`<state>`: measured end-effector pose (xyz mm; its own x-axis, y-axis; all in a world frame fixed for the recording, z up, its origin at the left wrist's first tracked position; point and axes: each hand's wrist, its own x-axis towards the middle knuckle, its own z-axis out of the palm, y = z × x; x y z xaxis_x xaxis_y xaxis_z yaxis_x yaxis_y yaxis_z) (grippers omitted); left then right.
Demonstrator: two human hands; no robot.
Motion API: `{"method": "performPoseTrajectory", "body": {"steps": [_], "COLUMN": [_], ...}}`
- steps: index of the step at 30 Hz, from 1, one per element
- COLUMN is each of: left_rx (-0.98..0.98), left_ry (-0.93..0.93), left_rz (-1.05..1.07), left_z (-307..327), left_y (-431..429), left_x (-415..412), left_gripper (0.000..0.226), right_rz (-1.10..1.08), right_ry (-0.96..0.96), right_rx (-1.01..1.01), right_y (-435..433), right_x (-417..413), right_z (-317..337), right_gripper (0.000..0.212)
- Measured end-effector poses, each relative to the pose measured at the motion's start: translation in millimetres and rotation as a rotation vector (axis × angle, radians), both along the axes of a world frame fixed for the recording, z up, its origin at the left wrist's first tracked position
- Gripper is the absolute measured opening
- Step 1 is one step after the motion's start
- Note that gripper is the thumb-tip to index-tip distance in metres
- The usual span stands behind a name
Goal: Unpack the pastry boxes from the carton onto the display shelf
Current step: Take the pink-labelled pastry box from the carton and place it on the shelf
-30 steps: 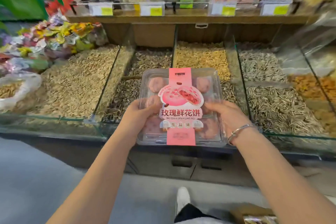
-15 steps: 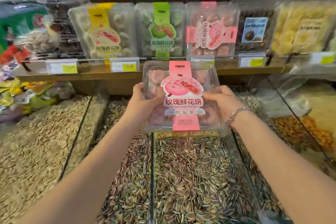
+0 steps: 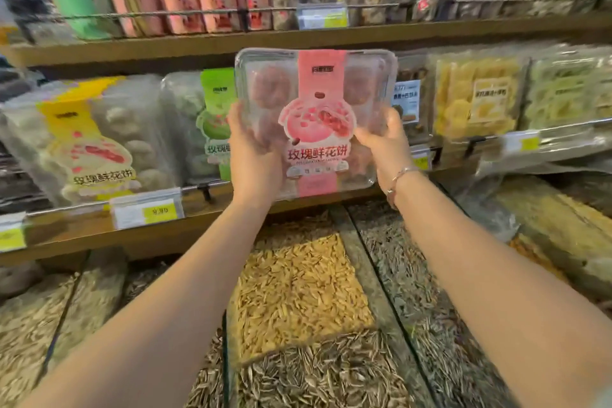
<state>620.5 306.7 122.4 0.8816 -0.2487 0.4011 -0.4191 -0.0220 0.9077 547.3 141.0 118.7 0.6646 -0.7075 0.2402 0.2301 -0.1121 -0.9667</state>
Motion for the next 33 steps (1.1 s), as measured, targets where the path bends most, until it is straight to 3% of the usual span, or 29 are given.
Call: {"method": "performPoseTrajectory", "body": {"steps": [4, 10, 13, 16, 20, 24, 26, 29, 33], "left_rx": [-0.074, -0.038, 0.032, 0.105, 0.226, 0.391, 0.479, 0.608, 0.640], "left_ry": [-0.021, -0.053, -0.044, -0.004, 0.007, -0.022, -0.010, -0.035, -0.035], "left_rz": [0.066, 0.149, 0.199, 0.216, 0.254, 0.300, 0.297, 0.288, 0.233], "left_z": [4.1, -10.6, -25.5, -41.9, -56.3, -59.9, -59.9, -59.6, -58.8], "left_y": [-48.1, -92.0, -104.9, -106.8, -107.2, -104.6, -102.5, -96.8, -86.9], "left_x": [17.1, 49.3, 67.9, 81.7, 95.2, 91.2, 88.2, 87.2, 71.6], "left_gripper": [0.072, 0.073, 0.071, 0.065, 0.069, 0.069, 0.070, 0.074, 0.082], "right_rz": [0.006, 0.024, 0.082, 0.074, -0.052, -0.210, -0.273, -0.291, -0.287], "right_ry": [-0.025, -0.016, 0.031, 0.085, 0.206, 0.202, 0.219, 0.299, 0.357], "right_rx": [-0.034, -0.134, -0.151, -0.197, -0.321, -0.353, -0.432, -0.569, -0.634], "right_y": [-37.5, -91.3, -110.4, -121.4, -126.7, -123.0, -122.5, -119.1, -113.7], "right_x": [19.4, 55.3, 69.1, 77.7, 91.9, 95.4, 92.7, 88.9, 79.7], "right_z": [13.4, 8.5, -3.5, -17.5, -40.2, -50.6, -52.5, -53.1, -53.0], "right_gripper": [0.078, 0.051, 0.056, 0.048, 0.046, 0.061, 0.057, 0.045, 0.059]}}
